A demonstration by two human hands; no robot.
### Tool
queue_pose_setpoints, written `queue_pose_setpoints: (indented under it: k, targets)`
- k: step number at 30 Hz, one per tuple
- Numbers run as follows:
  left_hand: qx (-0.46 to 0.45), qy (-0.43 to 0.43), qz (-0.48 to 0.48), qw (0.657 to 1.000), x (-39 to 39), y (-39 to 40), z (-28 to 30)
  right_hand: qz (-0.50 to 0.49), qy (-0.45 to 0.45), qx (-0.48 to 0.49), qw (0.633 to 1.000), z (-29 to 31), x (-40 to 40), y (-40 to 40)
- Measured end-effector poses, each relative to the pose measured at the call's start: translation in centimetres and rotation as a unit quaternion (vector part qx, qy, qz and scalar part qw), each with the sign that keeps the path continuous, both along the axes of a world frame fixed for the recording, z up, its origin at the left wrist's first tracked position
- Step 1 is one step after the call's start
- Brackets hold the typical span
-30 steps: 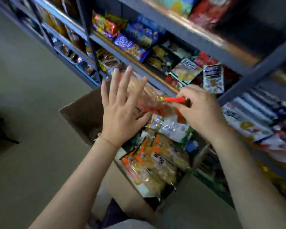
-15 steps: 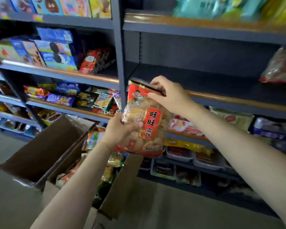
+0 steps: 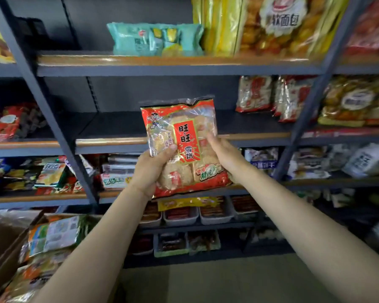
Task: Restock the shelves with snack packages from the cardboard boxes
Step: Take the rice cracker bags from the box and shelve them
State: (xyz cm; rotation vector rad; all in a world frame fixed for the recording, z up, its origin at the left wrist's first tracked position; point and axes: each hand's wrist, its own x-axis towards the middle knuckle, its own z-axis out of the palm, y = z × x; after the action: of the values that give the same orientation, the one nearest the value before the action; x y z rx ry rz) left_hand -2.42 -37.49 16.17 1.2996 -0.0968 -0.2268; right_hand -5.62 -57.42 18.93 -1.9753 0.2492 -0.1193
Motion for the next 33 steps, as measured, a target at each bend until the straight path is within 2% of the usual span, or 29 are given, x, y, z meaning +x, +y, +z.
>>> queue_pose_setpoints:
  k: [2,7,12,15,21,28,33]
  targets:
    - [0.017,-0.009,-0.016,1.000,1.1,-2.7,0.3,-0.001,0.015,0.050,0.999,-0.4,-0.2,-1.8]
    - [0.080,-0.018,-0.071,0.994,4.6,-8.1,0.4,-0.094,0.012,0.099,0.991,-0.9,1.9,-7.0]
    - [0.148,-0.044,-0.105,0.982,9.9,-13.5,1.0,-0.178,0.040,0.147,0.972,-2.4,7.8,-13.7]
    - [0.140,-0.070,-0.089,0.984,14.5,-17.6,1.3,-0.225,0.002,0.157,0.962,-2.1,11.7,-17.6]
    - [0.073,-0.096,-0.006,0.993,22.9,-25.6,0.6,-0.268,-0.069,0.108,0.955,-1.7,19.5,-24.0]
    - [0.128,-0.112,-0.012,0.985,29.0,-34.1,-0.6,-0.262,-0.061,0.035,0.962,-2.3,23.6,-30.1]
    - [0.179,-0.165,0.017,0.970,32.7,-39.1,-1.5,-0.292,-0.060,-0.078,0.951,-4.0,27.9,-33.0]
